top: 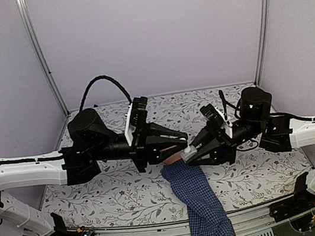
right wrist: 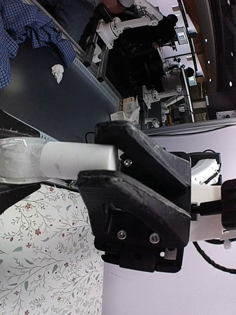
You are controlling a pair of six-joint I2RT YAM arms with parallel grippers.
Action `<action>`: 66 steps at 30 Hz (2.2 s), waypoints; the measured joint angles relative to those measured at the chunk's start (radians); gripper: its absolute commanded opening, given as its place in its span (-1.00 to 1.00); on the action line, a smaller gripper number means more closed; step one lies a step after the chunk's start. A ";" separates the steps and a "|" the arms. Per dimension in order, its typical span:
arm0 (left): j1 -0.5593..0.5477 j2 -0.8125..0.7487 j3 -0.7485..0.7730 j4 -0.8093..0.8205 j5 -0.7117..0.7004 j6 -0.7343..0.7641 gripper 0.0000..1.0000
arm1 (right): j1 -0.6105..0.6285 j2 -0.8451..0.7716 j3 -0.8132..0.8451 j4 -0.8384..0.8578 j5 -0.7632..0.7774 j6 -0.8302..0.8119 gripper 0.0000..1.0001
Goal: Paint the nails
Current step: Screw the nail polish bottle.
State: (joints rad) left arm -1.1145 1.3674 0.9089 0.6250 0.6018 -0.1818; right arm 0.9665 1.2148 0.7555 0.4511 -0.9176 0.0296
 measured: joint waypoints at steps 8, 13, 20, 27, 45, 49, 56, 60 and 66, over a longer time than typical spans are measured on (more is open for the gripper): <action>0.008 -0.024 0.005 -0.035 0.016 0.008 -0.41 | 0.000 0.029 0.027 -0.003 -0.031 -0.002 -1.00; 0.034 -0.082 -0.003 -0.144 -0.045 -0.002 0.03 | 0.000 0.032 0.065 0.008 0.017 -0.008 -1.00; 0.115 -0.190 -0.007 -0.209 -0.122 -0.051 0.09 | -0.017 0.069 0.074 0.007 0.124 0.002 -1.00; 0.153 -0.218 -0.010 -0.289 -0.250 -0.100 0.11 | -0.029 0.083 0.063 0.004 0.321 0.035 -1.00; 0.156 0.009 0.147 -0.356 -0.285 -0.127 0.00 | -0.031 0.099 0.092 -0.079 0.724 -0.034 -1.00; 0.156 0.055 0.200 -0.363 -0.298 -0.138 -0.05 | -0.031 0.105 0.093 -0.087 0.747 -0.034 -1.00; 0.156 0.096 0.259 -0.390 -0.364 -0.164 -0.09 | -0.038 0.111 0.106 -0.089 0.778 -0.034 -1.00; 0.162 0.098 0.263 -0.407 -0.399 -0.179 -0.08 | -0.037 0.111 0.106 -0.093 0.777 -0.044 -1.00; 0.179 0.098 0.263 -0.420 -0.402 -0.190 -0.08 | -0.036 0.114 0.121 -0.102 0.773 -0.057 -1.00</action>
State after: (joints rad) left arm -0.9352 1.4654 1.1717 0.2050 0.1997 -0.3717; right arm 0.9302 1.3285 0.8761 0.3489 -0.1444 -0.0273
